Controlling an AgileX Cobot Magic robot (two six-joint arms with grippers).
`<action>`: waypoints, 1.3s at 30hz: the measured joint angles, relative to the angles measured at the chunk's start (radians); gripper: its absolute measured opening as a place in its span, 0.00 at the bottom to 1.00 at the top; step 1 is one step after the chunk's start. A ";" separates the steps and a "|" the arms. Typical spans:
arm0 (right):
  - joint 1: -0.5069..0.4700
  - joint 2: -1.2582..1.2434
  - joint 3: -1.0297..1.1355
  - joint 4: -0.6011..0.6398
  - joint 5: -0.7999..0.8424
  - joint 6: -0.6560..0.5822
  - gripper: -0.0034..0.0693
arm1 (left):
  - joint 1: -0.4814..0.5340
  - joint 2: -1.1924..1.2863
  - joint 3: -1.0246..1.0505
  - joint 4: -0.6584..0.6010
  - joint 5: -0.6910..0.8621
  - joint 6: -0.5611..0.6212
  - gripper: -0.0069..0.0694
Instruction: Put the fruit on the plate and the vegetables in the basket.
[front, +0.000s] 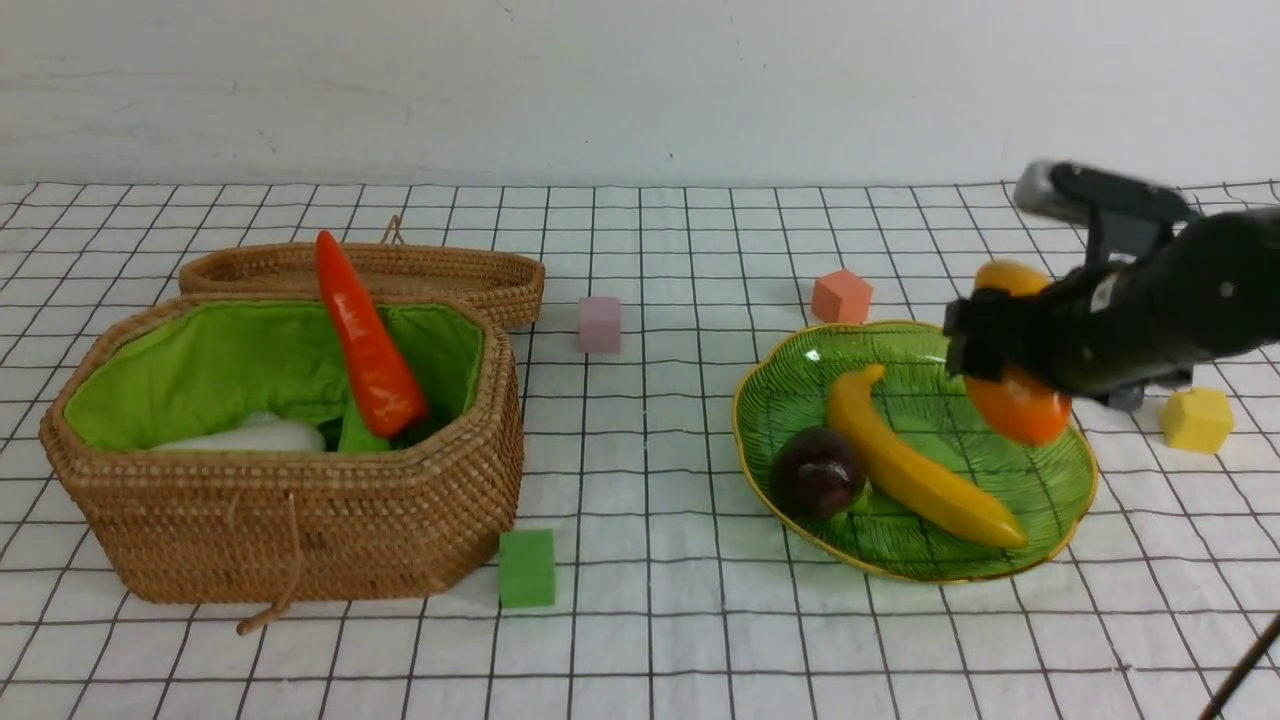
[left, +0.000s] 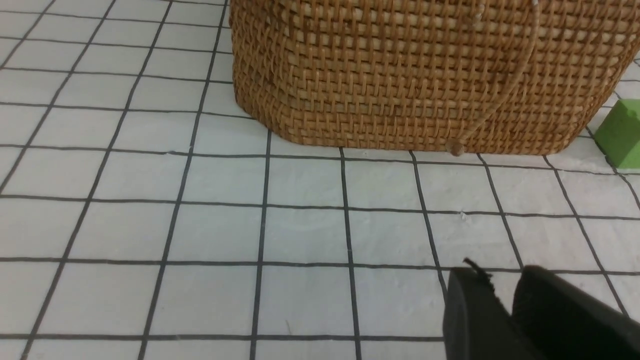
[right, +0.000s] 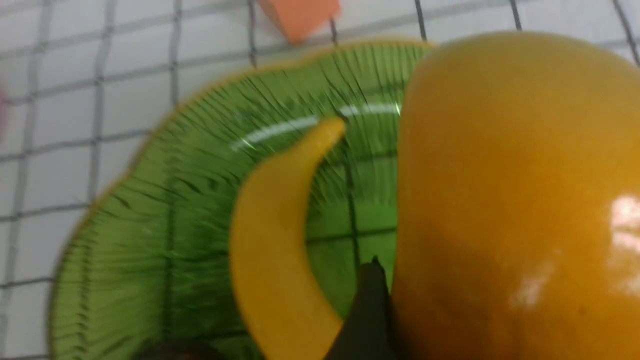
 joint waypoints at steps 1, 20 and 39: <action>0.000 0.011 0.000 0.000 0.015 0.001 0.90 | 0.000 0.000 0.000 0.000 0.000 0.000 0.26; 0.001 -0.526 0.002 -0.029 0.355 -0.119 0.32 | 0.000 0.000 0.000 0.000 0.000 0.000 0.28; 0.001 -1.409 0.764 -0.020 0.178 -0.229 0.04 | 0.000 0.000 0.000 0.000 0.000 0.000 0.29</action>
